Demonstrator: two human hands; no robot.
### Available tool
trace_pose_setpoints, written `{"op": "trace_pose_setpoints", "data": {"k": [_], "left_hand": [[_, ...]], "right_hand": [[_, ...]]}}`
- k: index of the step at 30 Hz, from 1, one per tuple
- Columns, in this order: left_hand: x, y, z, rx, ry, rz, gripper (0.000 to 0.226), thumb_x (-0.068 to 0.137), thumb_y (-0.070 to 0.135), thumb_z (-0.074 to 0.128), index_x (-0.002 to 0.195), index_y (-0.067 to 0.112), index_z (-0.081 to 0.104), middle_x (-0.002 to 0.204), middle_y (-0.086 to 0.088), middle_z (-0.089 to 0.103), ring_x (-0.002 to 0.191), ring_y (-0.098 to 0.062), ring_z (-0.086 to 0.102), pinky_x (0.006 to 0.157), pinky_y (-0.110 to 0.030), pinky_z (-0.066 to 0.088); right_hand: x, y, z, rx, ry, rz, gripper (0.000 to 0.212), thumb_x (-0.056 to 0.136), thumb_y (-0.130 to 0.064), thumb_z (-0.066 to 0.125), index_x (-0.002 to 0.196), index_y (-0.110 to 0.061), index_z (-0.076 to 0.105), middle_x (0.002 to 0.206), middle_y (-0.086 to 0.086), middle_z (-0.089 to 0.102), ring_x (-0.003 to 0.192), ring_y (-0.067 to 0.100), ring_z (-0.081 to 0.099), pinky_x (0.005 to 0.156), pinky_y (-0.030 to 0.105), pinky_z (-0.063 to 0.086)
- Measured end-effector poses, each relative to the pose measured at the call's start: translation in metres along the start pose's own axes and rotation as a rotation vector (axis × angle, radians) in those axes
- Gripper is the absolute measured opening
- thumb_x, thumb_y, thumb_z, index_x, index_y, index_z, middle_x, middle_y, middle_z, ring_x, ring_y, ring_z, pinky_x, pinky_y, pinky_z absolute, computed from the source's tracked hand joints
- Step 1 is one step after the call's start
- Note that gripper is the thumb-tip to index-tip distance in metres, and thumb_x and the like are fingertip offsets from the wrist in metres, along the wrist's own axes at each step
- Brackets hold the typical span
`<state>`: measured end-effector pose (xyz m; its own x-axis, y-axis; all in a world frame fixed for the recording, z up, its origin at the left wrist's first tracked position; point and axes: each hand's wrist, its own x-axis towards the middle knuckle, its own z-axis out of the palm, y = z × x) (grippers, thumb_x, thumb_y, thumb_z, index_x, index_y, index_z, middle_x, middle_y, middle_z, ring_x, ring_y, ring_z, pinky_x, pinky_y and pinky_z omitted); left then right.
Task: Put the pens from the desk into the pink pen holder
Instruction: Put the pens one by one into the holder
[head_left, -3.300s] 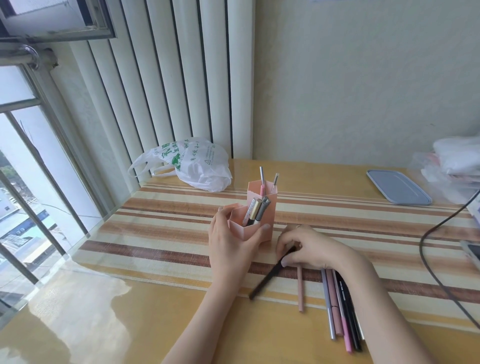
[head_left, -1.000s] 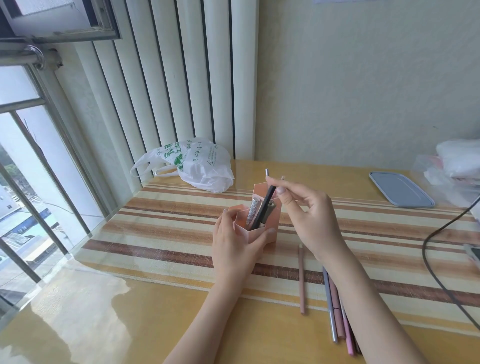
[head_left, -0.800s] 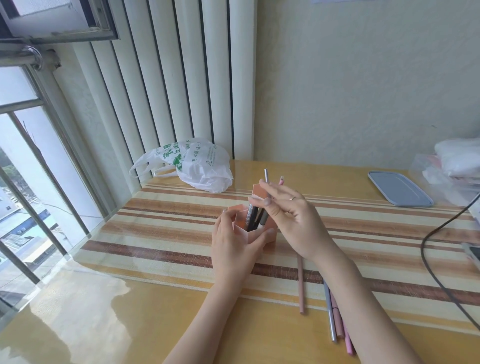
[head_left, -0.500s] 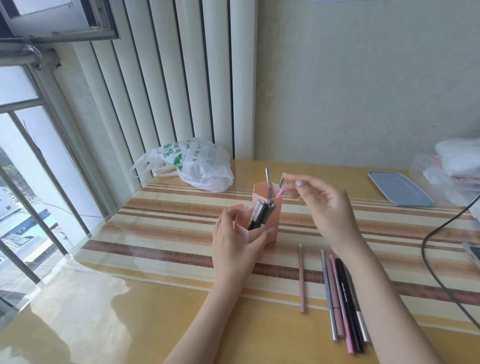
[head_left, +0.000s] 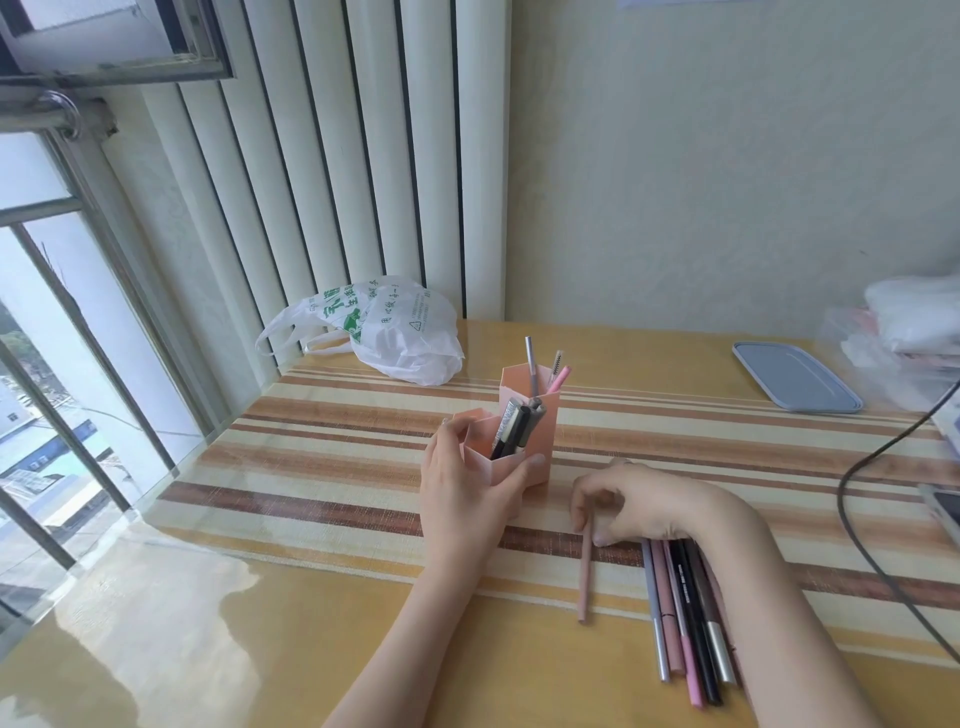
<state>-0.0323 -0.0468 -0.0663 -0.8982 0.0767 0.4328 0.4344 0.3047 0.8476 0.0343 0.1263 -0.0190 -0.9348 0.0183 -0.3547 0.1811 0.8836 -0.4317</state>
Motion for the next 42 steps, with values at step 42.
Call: {"op": "trace_pose_setpoints", "data": {"k": [42], "left_hand": [[-0.001,0.003,0.0,0.091,-0.041,0.124,0.068,0.063,0.057,0.069,0.116,0.019,0.05,0.109,0.027,0.048,0.131,-0.021,0.041,0.1,-0.031,0.036]], "right_hand": [[-0.003,-0.067,-0.003,0.252,0.849,-0.466,0.024,0.085,-0.021,0.068,0.105,-0.034,0.072,0.092,-0.017,0.067,0.098,0.001,0.053,0.092,0.017,0.039]]}}
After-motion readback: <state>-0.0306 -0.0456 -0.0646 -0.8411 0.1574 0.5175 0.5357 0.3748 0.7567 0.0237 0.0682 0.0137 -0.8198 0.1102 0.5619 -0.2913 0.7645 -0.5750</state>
